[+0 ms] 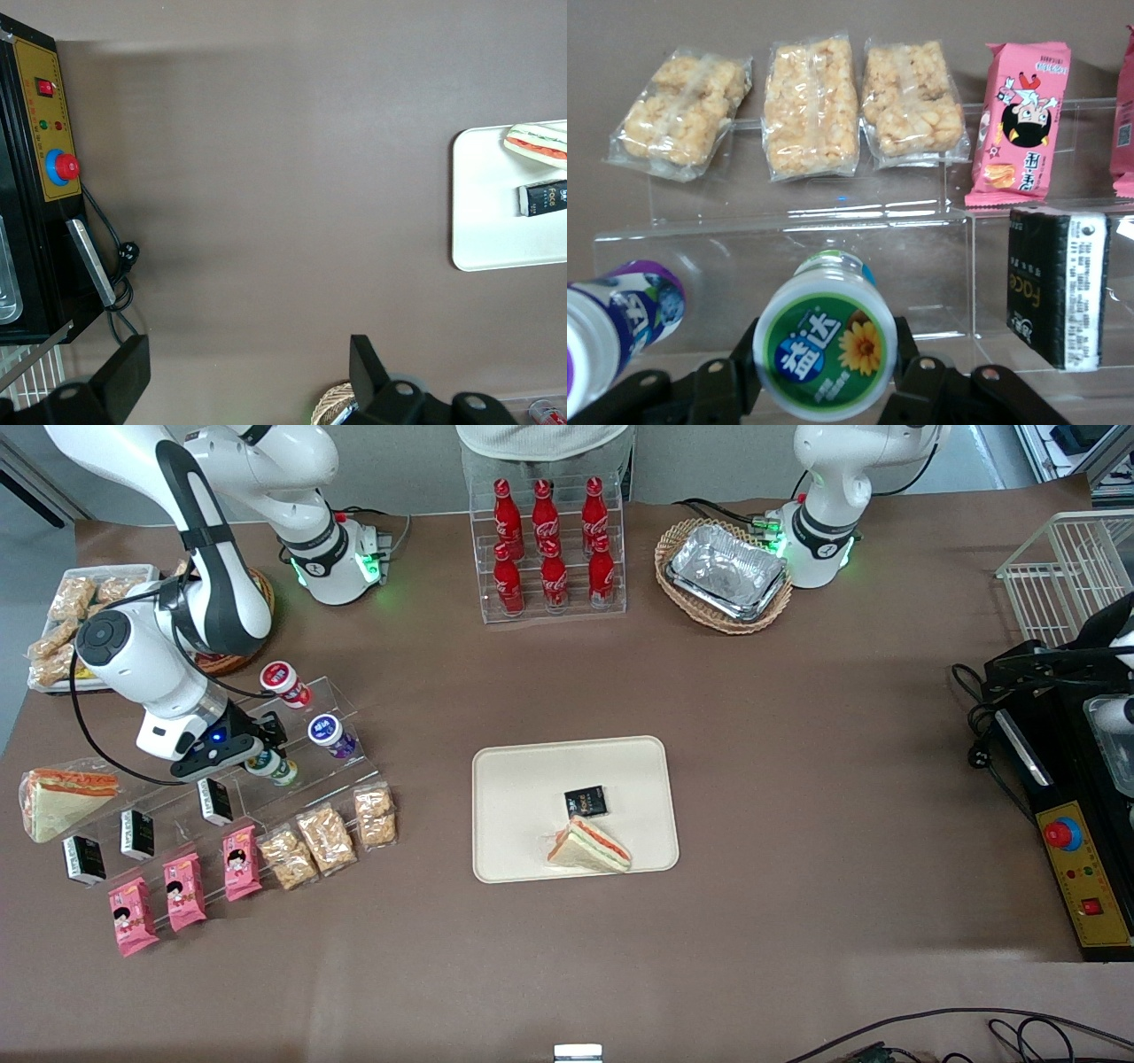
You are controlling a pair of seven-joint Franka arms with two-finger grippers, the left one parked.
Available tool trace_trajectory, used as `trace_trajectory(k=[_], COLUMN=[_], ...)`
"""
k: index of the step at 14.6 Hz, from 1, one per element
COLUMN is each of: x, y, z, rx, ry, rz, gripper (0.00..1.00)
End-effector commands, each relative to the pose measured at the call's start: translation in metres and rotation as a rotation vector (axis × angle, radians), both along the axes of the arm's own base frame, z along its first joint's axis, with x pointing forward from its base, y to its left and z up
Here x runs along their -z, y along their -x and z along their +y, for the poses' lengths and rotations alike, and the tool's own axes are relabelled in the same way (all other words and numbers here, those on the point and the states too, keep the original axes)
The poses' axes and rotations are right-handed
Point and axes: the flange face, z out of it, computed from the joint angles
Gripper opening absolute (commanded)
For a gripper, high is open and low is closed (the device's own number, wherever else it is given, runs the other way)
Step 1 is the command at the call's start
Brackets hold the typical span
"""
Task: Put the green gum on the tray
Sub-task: 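Lower the right gripper and close it on the green-labelled gum bottle, then lift the green gum bottle and carry it over the white tray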
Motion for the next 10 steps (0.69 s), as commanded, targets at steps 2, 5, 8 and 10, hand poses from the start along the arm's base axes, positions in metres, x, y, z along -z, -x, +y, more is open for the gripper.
trace_trajectory(k=[2,5,8,10], x=[-0.032,-0.078,-0.125,-0.162], y=[-0.030,-0.050,-0.061,-0.062], z=[0.002,0.007,0.008,0.010], rx=[0.010,0.034,0.029,0.041], ry=[-0.024,-0.041,-0.050,-0.056], rz=[-0.007,0.040,0.084,0.101], gripper=[0.39,0.39,0.39,0.39])
